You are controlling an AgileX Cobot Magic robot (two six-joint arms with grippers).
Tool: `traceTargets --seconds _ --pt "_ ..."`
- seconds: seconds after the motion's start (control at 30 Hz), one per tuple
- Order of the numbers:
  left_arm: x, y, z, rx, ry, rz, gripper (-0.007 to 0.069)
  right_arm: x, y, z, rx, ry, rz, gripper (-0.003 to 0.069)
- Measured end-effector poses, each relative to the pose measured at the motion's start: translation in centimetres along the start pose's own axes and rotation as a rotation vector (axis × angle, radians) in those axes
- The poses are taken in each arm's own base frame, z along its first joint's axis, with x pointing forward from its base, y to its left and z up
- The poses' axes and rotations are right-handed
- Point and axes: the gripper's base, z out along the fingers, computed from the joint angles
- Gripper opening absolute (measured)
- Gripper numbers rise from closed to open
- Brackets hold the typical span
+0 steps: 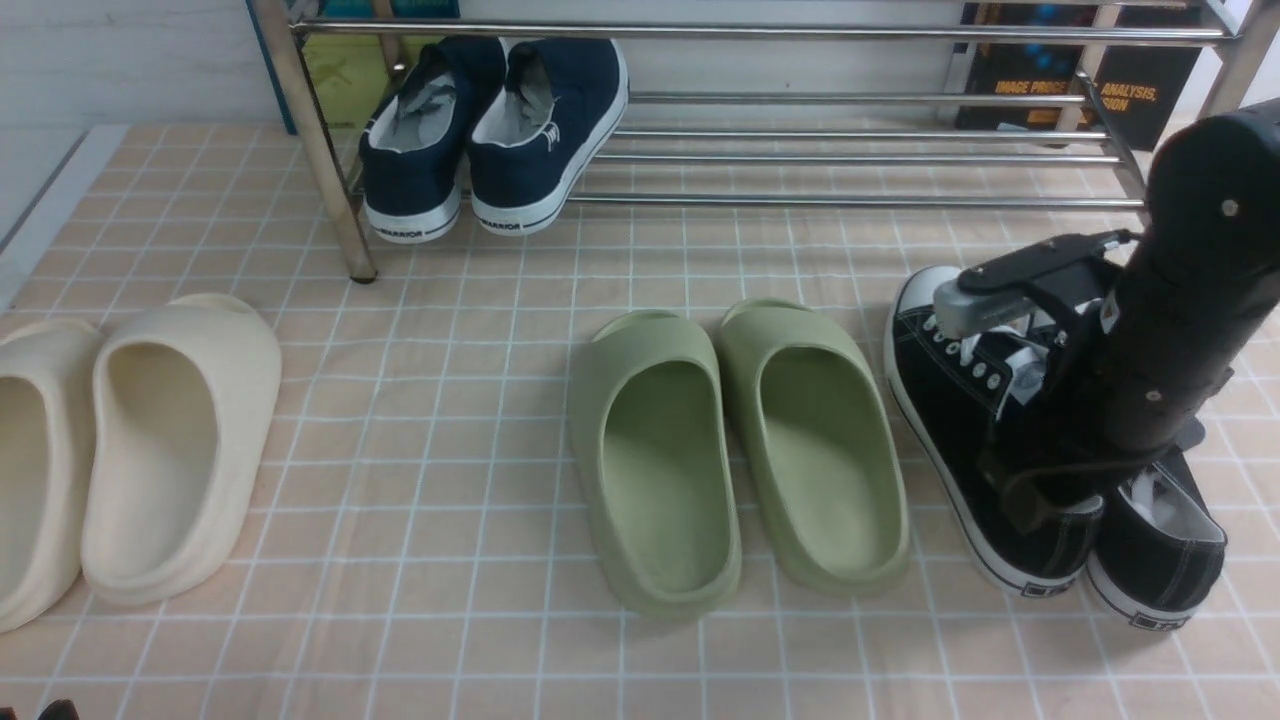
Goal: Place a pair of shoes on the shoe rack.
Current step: Use the right arm to grab the shoe closest to it, then use the right arm to put a shoe into the shoe rack
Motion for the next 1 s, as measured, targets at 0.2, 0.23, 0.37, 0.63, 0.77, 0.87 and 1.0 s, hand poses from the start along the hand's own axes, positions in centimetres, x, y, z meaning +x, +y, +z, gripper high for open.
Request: traceTargets --seconds 0.2,0.23,0.37,0.63,0.77,0.87,1.0 --pt "0.0 0.0 0.0 0.0 0.0 0.0 0.0238 -0.8 0.9 2.3 -0.011 0.012 -0.007 0.0498" --pt "0.0 0.0 0.0 0.0 0.0 0.0 0.0238 -0.8 1.2 2.6 -0.013 0.019 -0.014 0.0486" --pt "0.0 0.0 0.0 0.0 0.0 0.0 0.0238 -0.9 2.3 3.6 -0.006 0.038 -0.056 0.0335" --pt "0.0 0.0 0.0 0.0 0.0 0.0 0.0238 -0.9 1.7 3.1 0.085 0.03 -0.036 0.0002" --pt "0.0 0.0 0.0 0.0 0.0 0.0 0.0238 -0.5 1.5 0.2 0.111 0.017 -0.041 0.0002" --pt "0.0 0.0 0.0 0.0 0.0 0.0 0.0238 -0.9 1.5 -3.0 0.113 -0.058 -0.04 0.0002" --pt "0.0 0.0 0.0 0.0 0.0 0.0 0.0238 -2.3 1.6 -6.4 0.115 -0.173 -0.058 0.0002"
